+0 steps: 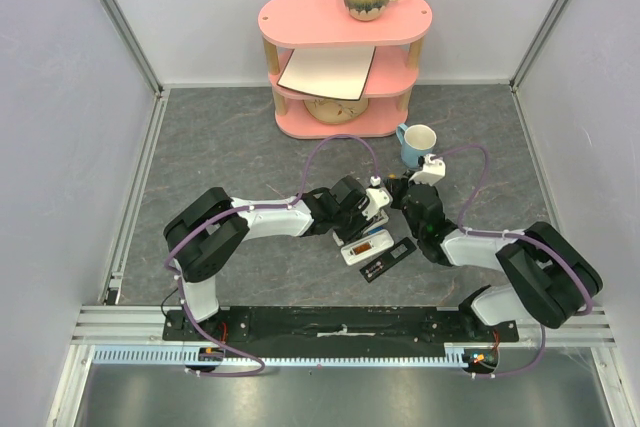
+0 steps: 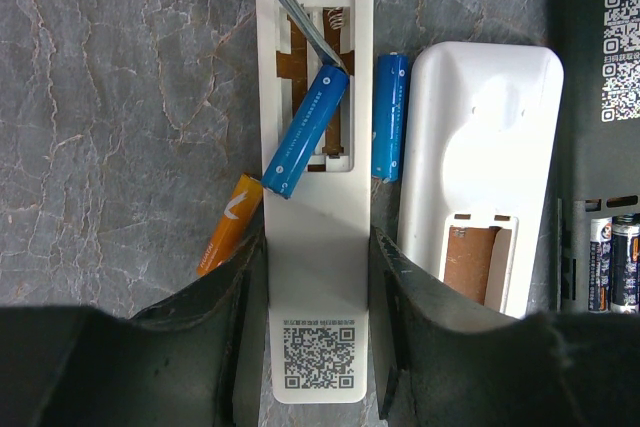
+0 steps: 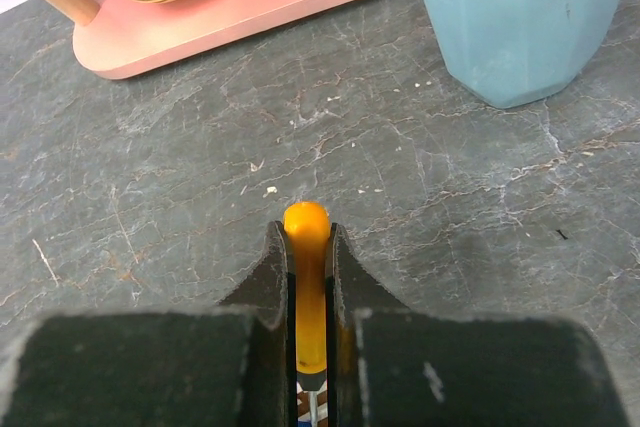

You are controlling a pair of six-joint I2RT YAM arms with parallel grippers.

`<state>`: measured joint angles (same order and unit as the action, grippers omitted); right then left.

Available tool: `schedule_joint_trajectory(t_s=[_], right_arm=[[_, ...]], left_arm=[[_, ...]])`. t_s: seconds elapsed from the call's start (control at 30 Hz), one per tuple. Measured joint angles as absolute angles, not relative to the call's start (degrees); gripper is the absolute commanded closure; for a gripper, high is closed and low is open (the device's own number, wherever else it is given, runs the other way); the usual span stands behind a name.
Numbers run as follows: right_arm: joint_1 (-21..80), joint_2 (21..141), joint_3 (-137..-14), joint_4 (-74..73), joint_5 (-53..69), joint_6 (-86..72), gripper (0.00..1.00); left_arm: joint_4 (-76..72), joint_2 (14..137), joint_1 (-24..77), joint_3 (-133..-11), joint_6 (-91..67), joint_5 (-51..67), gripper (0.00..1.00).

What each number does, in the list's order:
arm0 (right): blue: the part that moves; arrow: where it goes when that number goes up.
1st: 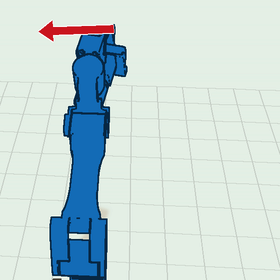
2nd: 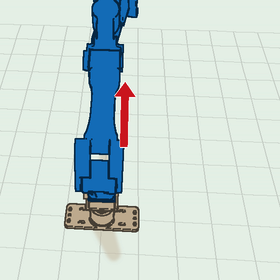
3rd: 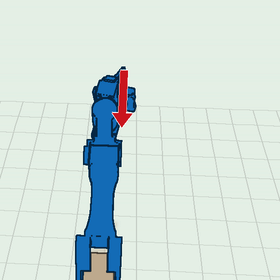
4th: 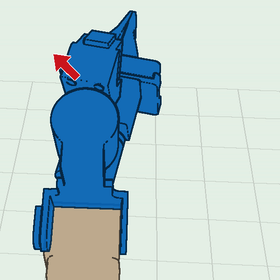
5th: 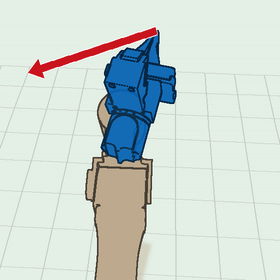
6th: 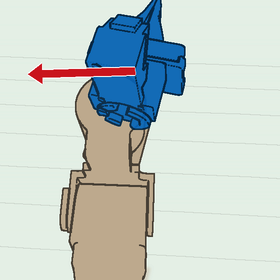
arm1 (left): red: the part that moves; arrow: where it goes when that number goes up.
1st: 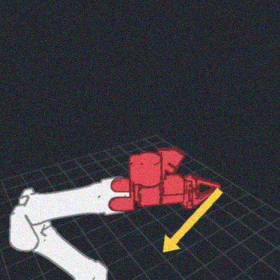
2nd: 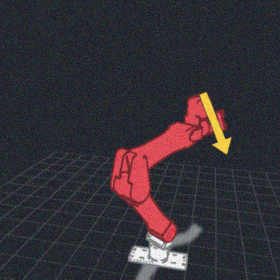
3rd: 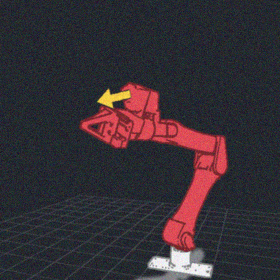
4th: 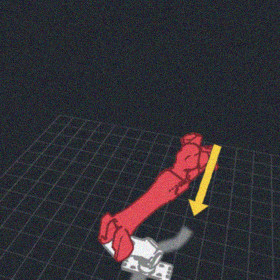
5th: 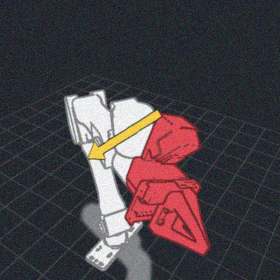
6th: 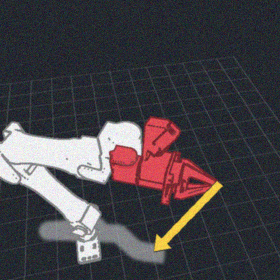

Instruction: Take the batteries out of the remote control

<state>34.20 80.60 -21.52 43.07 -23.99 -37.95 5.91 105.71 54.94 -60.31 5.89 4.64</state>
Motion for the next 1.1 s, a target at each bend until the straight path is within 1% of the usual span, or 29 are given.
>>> schedule_joint_trajectory(t_s=[0.57,0.63,0.87,1.1], right_arm=[[32.88,81.95,-21.67,45.34,-19.33,-40.99,1.00],[32.77,81.32,-21.67,45.36,-18.46,-43.81,1.00],[32.56,80.34,-21.61,43.20,-18.09,-47.00,1.00],[32.51,78.74,-21.54,41.01,-18.11,-46.83,1.00]], left_arm=[[6.74,105.60,54.83,-60.38,5.91,4.58,0.98],[6.70,105.54,54.68,-60.36,5.93,4.91,0.98],[6.46,105.54,54.72,-60.36,5.98,5.41,0.98],[6.00,105.54,54.76,-60.25,6.00,6.13,0.98]])
